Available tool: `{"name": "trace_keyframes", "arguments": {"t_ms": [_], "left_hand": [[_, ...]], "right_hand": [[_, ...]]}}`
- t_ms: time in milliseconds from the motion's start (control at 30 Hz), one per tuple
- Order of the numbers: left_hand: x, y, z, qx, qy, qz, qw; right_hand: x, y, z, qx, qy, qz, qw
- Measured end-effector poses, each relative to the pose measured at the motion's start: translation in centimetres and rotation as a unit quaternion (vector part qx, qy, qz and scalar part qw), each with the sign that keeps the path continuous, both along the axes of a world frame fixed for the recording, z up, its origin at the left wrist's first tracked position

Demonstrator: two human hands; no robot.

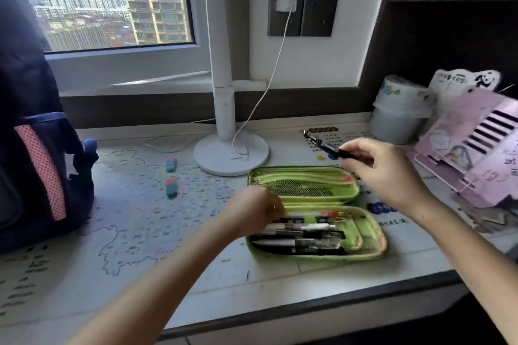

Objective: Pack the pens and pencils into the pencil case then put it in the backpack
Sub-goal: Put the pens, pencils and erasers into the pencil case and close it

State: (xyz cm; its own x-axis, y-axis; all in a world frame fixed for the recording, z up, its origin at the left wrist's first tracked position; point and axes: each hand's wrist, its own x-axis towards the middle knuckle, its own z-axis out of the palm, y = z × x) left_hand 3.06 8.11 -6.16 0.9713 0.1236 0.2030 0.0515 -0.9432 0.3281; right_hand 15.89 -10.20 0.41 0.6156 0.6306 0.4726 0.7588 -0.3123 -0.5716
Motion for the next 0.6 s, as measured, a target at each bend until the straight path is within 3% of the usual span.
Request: {"name": "trace_keyframes", "arguments": {"t_ms": [100, 200, 367, 600], "left_hand": [[-0.5, 0.4, 0.0, -0.038, -0.006, 0.01, 0.999], [-1.6, 1.7, -0.2, -0.093, -0.038, 0.081, 0.992], [-3.7, 3.5, -0.1, -0.167, -0.044, 0.16, 0.972], [-5.4, 4.3, 0.0, -0.224, -0.042, 0.157, 0.961]], "right_hand": [[-1.4, 0.5, -1.1, -0.077, 0.009, 0.052, 0.996], [-3.0, 1.5, -2.4, -0.163, 0.019, 0.108, 0.981], [-4.1, 3.3, -4.1, -0.262, -0.026, 0.144, 0.954], [-3.5, 4.2, -3.3, -0.218, -0.027, 0.1, 0.97]]}}
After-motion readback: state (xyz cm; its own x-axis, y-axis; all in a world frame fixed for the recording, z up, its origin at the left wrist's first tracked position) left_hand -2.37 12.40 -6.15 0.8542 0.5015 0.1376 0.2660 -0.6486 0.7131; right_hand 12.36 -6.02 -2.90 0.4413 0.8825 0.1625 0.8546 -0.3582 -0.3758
